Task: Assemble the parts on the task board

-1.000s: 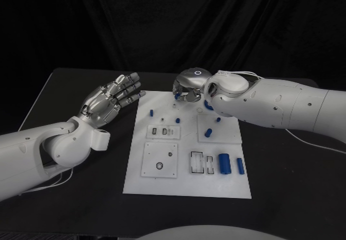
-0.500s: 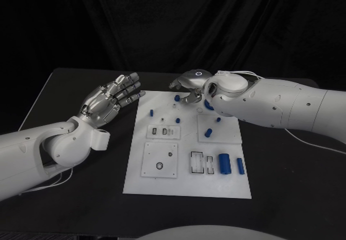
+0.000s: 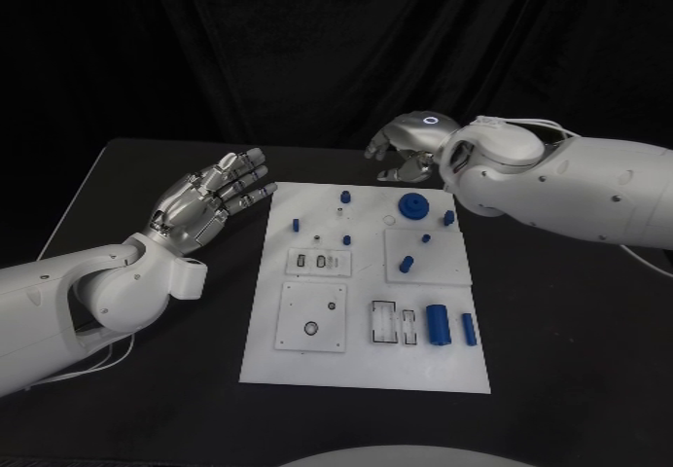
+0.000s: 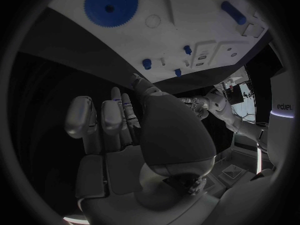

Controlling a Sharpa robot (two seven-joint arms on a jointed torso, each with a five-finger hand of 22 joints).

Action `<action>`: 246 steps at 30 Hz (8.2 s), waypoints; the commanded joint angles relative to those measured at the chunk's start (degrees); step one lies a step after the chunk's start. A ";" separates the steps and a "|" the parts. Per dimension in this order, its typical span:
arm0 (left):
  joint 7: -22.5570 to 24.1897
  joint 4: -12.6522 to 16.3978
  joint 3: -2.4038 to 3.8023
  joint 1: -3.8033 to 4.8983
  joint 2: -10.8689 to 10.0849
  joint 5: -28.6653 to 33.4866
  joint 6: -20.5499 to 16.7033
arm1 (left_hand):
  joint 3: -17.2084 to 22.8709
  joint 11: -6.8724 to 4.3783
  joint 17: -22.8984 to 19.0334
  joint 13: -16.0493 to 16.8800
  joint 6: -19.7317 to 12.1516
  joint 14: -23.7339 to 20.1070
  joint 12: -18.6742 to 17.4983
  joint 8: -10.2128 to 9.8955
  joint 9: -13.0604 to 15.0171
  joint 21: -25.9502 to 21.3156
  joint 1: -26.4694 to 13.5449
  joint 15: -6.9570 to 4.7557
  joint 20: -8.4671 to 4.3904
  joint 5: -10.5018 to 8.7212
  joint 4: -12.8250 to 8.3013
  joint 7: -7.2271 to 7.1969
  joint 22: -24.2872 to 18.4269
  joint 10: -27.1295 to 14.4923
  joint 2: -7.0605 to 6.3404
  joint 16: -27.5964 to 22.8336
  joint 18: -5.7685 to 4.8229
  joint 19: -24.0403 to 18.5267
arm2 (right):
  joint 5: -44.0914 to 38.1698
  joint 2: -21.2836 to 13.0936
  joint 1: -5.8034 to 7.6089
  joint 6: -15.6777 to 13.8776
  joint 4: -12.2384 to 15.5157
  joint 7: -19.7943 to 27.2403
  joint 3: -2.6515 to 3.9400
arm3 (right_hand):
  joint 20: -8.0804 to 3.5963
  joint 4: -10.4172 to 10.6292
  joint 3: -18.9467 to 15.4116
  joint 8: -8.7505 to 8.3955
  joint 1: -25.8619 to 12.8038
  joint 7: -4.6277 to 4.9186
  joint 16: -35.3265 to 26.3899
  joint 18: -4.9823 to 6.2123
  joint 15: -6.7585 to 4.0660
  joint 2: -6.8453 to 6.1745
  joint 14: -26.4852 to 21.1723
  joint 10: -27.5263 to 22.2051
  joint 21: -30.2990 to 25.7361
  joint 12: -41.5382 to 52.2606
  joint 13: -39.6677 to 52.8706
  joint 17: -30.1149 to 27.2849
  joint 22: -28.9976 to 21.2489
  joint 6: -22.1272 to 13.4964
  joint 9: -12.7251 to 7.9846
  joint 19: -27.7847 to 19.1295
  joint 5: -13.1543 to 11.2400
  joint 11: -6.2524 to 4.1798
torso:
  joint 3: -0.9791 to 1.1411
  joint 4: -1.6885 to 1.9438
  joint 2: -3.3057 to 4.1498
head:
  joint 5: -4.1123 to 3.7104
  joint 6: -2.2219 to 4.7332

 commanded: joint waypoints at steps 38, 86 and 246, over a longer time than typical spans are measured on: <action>9.14 -0.13 0.03 0.07 0.31 0.71 1.23 | 3.32 2.32 0.40 0.53 1.79 1.52 3.54 0.69 0.15 0.50 0.49 1.67 0.09 0.86 -2.16 0.98 0.12 2.70 -0.45 2.51 -1.72 0.78 | 5.62 -10.70 -3.42 1.89 5.62 -4.10 -0.95 | -1.84 6.12 -5.21 -3.07 -6.38 0.40 14.84 -3.91 -1.89 0.08 12.45 38.61 12.08 69.57 82.16 34.83 19.72 4.36 -1.01 13.34 0.66 -3.29 | -0.16 -0.44 -0.07 | -0.89 -1.03; 8.32 -0.91 0.04 0.01 0.51 0.71 2.45 | 4.00 2.45 0.40 0.48 1.64 1.52 3.53 0.65 0.11 0.55 0.45 1.83 0.13 0.89 -2.60 1.13 0.13 2.55 -0.42 2.66 -1.82 0.85 | 4.24 -6.47 -5.82 1.25 2.04 -3.12 -0.91 | -2.61 -1.10 -1.28 5.36 -2.94 -1.30 14.84 -3.94 -2.60 0.46 12.45 38.61 12.07 69.57 82.16 34.83 20.08 13.22 6.81 13.47 18.69 -4.07 | -0.19 -0.36 -0.10 | -0.61 -1.14; 6.23 -2.32 0.04 -0.13 1.48 0.71 3.37 | 5.89 2.49 0.47 0.44 1.99 1.86 3.85 0.76 0.13 1.05 -0.50 2.35 0.12 1.07 -3.34 1.37 0.33 2.35 -0.43 3.46 -2.39 1.58 | 3.93 -5.16 -0.91 -4.81 9.13 -3.50 -0.60 | -2.67 -0.38 -0.08 1.53 -7.00 -0.35 14.84 -3.20 -2.62 1.03 12.45 38.61 9.54 69.57 82.16 34.83 18.78 5.70 3.72 11.81 4.84 -3.99 | -0.20 -0.71 -0.19 | -0.17 -2.08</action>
